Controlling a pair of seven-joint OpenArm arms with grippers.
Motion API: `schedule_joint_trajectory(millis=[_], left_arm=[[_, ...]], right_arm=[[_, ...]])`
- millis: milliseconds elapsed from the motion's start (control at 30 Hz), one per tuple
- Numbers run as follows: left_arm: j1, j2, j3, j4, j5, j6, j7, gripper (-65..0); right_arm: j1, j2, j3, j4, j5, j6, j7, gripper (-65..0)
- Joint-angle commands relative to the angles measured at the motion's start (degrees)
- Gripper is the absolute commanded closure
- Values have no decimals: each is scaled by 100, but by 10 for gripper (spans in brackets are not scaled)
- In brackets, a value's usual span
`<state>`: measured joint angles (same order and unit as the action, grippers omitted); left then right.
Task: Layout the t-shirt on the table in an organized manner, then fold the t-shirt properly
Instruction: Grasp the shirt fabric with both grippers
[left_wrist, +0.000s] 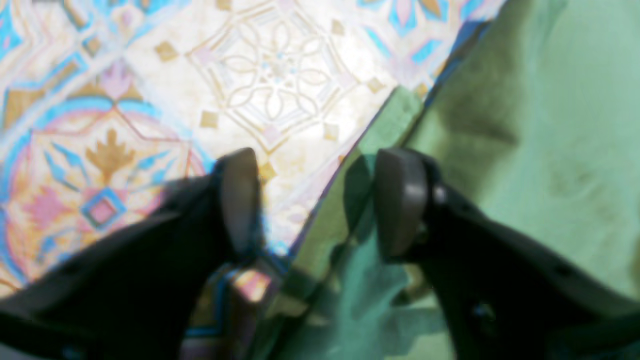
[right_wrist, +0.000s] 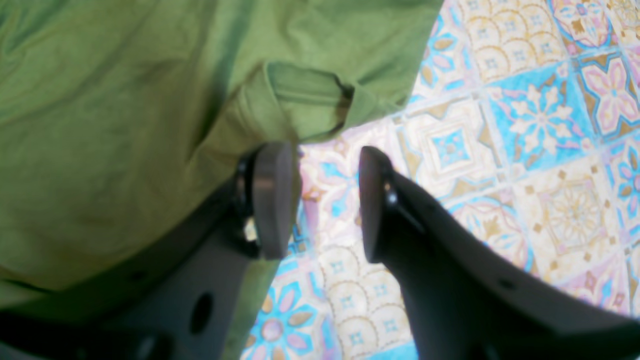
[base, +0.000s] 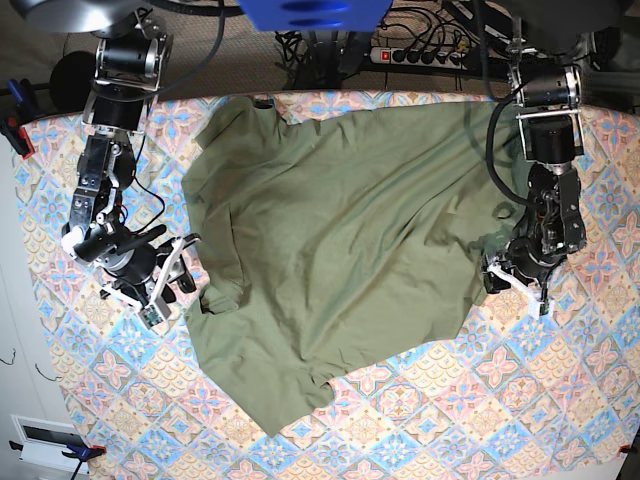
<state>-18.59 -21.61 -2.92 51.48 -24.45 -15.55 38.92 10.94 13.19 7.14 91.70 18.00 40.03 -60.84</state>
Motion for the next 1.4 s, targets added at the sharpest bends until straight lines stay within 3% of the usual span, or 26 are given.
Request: schedule_joint_trajectory(millis=[0, 167, 433, 633, 867, 1000, 1100, 1367], left_arm=[[-9, 20, 173, -28, -56, -76, 341, -255], [-159, 20, 340, -36, -56, -76, 377, -1], [-405, -50, 208, -10, -39, -58, 271, 0], [-405, -384, -1058, -10, -12, -49, 51, 0], [-378, -648, -1699, -10, -4, -49, -230, 0], [-273, -719, -1655, -10, -39, -49, -230, 0], [-264, -613, -1392, -10, -21, -67, -213, 0], [-264, -455, -126, -10, -259, -67, -213, -203]], right_arm=[[141, 57, 29, 118, 77, -3, 119, -215], [132, 57, 29, 135, 77, -3, 110, -215], [115, 57, 29, 144, 86, -3, 110, -214], [106, 57, 29, 153, 95, -3, 101, -214], [115, 57, -129, 144, 103, -3, 93, -218], [132, 57, -481, 109, 103, -3, 93, -224], [132, 57, -551, 109, 86, -3, 93, -269], [132, 57, -542, 100, 86, -3, 93, -285]])
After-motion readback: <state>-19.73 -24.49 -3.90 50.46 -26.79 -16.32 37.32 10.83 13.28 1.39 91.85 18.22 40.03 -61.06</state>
